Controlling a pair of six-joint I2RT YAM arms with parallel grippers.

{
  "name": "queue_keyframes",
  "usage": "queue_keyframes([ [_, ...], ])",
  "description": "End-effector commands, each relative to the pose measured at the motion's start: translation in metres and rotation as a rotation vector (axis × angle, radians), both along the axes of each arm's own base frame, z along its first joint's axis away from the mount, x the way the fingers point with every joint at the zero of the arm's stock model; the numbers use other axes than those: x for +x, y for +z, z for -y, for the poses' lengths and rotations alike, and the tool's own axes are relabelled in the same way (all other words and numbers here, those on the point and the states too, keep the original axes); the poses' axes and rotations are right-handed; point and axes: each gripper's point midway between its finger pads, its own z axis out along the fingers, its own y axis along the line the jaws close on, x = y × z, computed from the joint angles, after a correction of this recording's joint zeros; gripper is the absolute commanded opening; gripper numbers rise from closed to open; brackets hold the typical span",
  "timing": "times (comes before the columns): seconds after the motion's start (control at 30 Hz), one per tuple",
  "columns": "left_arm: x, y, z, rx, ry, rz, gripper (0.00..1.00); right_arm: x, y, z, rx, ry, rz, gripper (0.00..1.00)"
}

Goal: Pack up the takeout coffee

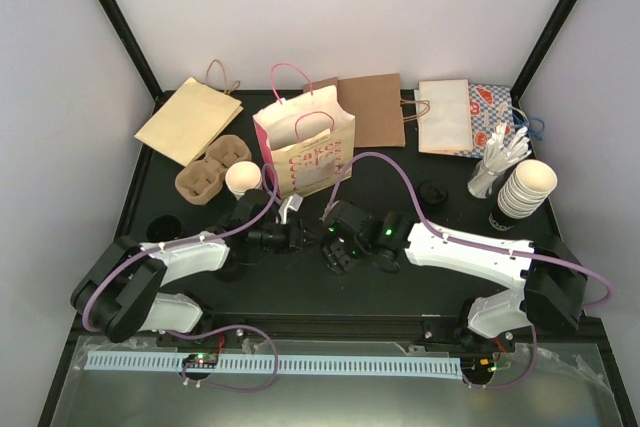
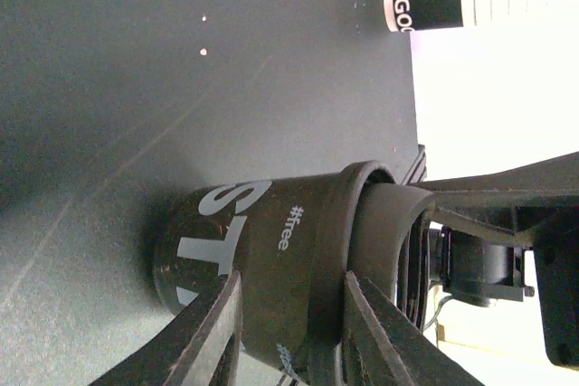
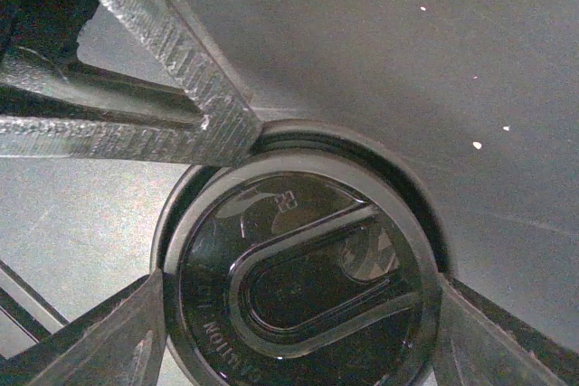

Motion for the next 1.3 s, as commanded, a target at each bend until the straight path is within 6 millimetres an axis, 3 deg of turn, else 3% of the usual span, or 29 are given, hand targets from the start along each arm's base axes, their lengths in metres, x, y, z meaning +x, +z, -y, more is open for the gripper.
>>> queue_keyframes([
  [0.0,0.013,0.007,0.006,-0.027,0.019,0.042,0.32,-0.034,-0.05,0.04,-0.209,0.028,-0.165,0.76],
  [0.2,0.02,0.014,0.009,-0.058,0.037,0.056,0.34,-0.035,-0.051,0.04,-0.207,0.029,-0.168,0.76],
  [0.5,0.013,0.002,0.011,-0.032,0.008,0.033,0.34,-0.035,-0.051,0.04,-0.208,0.03,-0.17,0.76],
  [0.77,0.005,-0.026,0.012,0.053,-0.014,-0.04,0.35,-0.038,-0.056,0.041,-0.208,0.023,-0.189,0.76],
  [0.93,0.002,-0.052,-0.001,0.191,0.011,-0.088,0.34,-0.041,-0.062,0.042,-0.212,0.006,-0.21,0.76],
  [1.27,-0.02,-0.089,-0.017,0.243,0.027,-0.17,0.29,-0.044,-0.068,0.048,-0.234,-0.011,-0.228,0.76],
])
